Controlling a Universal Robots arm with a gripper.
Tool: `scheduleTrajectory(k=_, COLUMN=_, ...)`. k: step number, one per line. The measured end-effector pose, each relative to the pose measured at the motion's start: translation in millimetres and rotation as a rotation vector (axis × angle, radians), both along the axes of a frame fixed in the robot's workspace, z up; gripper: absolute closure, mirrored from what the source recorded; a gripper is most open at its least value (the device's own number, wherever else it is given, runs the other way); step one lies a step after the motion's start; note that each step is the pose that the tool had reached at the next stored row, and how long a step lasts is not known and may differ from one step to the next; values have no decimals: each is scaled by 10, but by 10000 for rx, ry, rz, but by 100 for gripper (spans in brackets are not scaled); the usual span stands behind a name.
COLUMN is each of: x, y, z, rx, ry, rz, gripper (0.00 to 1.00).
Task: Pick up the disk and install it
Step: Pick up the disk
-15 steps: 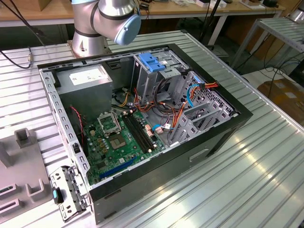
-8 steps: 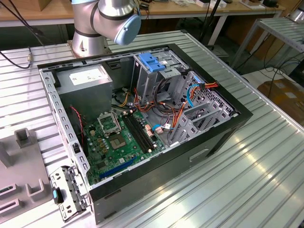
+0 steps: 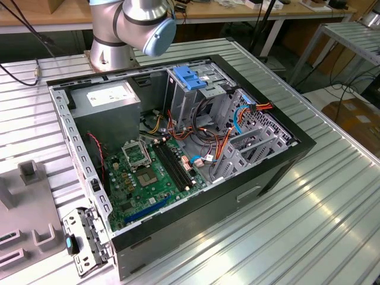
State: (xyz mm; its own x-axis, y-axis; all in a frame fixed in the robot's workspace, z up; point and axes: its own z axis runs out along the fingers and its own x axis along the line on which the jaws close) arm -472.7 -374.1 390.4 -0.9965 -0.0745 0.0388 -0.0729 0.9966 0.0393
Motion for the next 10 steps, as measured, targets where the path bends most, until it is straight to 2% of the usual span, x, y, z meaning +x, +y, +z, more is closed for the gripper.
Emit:
scheduleTrajectory(k=1, x=0, y=0, z=0, rx=0, ry=0, rz=237, gripper=89)
scheduleTrajectory(k=7, x=0, y=0, z=0, rx=0, ry=0, rz=992, gripper=89)
scheduleTrajectory(k=9, x=0, y=0, z=0, rx=0, ry=0, rz=1472, gripper=89)
scheduleTrajectory(k=10, x=0, y=0, z=0, rx=0, ry=0, rz=1589, gripper=89)
